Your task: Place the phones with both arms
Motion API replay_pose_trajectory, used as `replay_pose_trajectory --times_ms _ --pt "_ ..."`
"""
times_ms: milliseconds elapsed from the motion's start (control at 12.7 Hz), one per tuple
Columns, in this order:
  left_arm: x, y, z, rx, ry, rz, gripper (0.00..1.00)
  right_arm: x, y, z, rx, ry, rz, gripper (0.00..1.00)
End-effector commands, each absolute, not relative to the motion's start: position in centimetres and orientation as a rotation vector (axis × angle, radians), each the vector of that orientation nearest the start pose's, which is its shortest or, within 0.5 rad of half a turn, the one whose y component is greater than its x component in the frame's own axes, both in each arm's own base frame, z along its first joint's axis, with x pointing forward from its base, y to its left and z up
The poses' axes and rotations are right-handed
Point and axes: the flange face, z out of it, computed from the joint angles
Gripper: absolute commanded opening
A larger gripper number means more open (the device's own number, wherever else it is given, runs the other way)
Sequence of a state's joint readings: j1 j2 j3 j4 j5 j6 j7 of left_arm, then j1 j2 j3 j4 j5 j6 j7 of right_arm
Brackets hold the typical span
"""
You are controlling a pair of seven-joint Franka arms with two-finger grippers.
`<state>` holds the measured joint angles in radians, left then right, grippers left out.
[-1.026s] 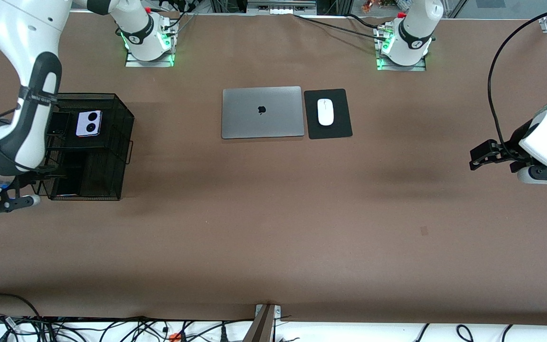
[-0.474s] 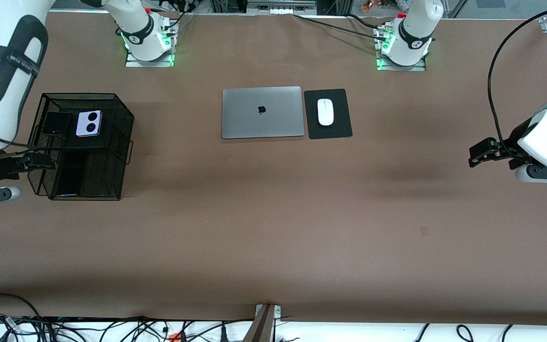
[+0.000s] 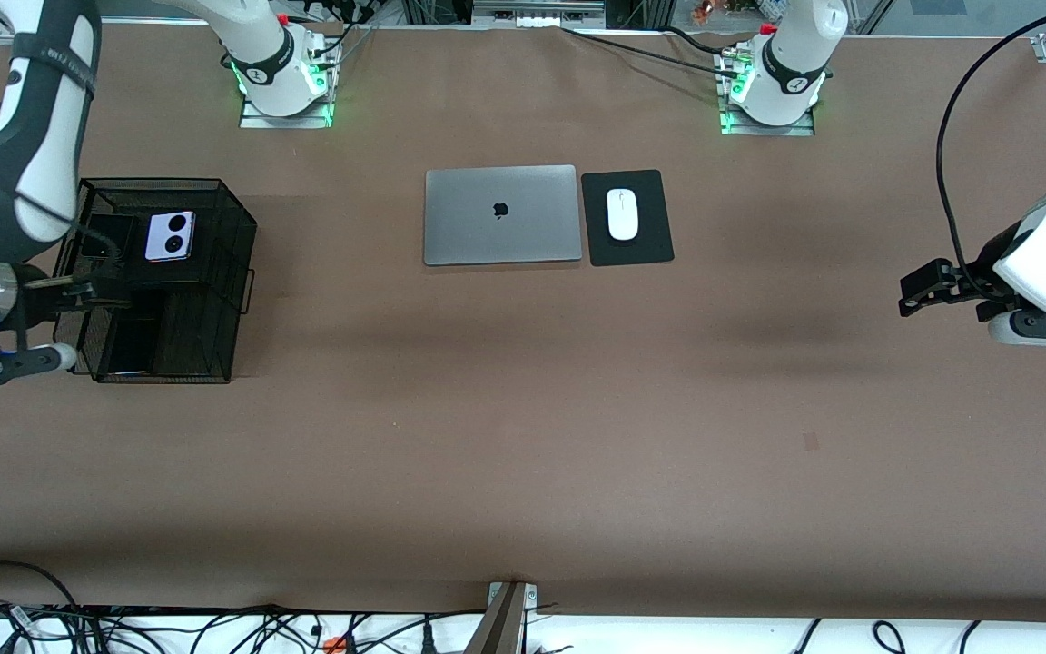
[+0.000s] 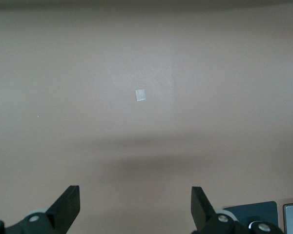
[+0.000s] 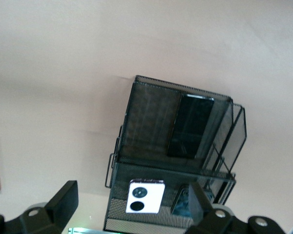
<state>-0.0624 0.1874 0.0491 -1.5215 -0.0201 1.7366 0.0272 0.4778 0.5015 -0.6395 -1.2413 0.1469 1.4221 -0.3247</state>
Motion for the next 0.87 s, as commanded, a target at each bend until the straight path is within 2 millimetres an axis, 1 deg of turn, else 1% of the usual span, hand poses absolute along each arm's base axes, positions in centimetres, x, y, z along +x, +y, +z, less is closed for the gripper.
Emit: replay_pose_trajectory --times_ms 0,79,158,237,316,395,474,553,632,711,789 --pt "61.2 -0.9 56.7 -3.147 0.123 -0.049 1.0 63.0 1.7 53.4 -3.176 -0.168 0.373 1.0" --pt "61.2 -0.7 56.9 -3.143 0.119 -0.056 1.0 61.9 1.6 53.1 -3.188 -0.113 0.378 1.0" --pt "61.1 -0.6 57.1 -3.141 0.119 -0.065 1.0 60.5 1.6 53.2 -3.191 -0.04 0.335 1.0" --pt "60.7 -0.3 57.6 -3.141 0.117 -0.073 1.0 58.9 1.0 53.2 -3.195 0.015 0.241 1.0" --pt "59.5 -0.3 57.5 -3.143 0.119 -0.063 1.0 57.3 0.2 53.1 -3.195 0.053 0.135 1.0" --pt "59.0 -0.1 57.9 -3.133 0.118 -0.091 1.0 55.7 0.1 53.1 -3.19 0.018 0.06 1.0" --pt "59.1 0.0 58.2 -3.129 0.112 -0.105 1.0 54.3 -0.2 53.2 -3.189 0.04 0.123 1.0" --pt "59.2 0.4 58.8 -3.124 0.095 -0.126 1.0 54.3 -1.1 53.7 -3.187 0.067 0.112 1.0" --pt "59.3 0.7 59.6 -3.118 0.087 -0.15 1.0 54.4 -1.5 54.3 -3.183 0.069 0.098 1.0" --pt "59.3 0.6 60.2 -3.118 0.077 -0.164 1.0 53.7 -1.8 55.7 -3.171 0.102 0.063 1.0" --pt "59.4 0.6 60.7 -3.119 0.065 -0.177 1.0 53.8 -2.1 56.3 -3.135 0.127 0.029 1.0"
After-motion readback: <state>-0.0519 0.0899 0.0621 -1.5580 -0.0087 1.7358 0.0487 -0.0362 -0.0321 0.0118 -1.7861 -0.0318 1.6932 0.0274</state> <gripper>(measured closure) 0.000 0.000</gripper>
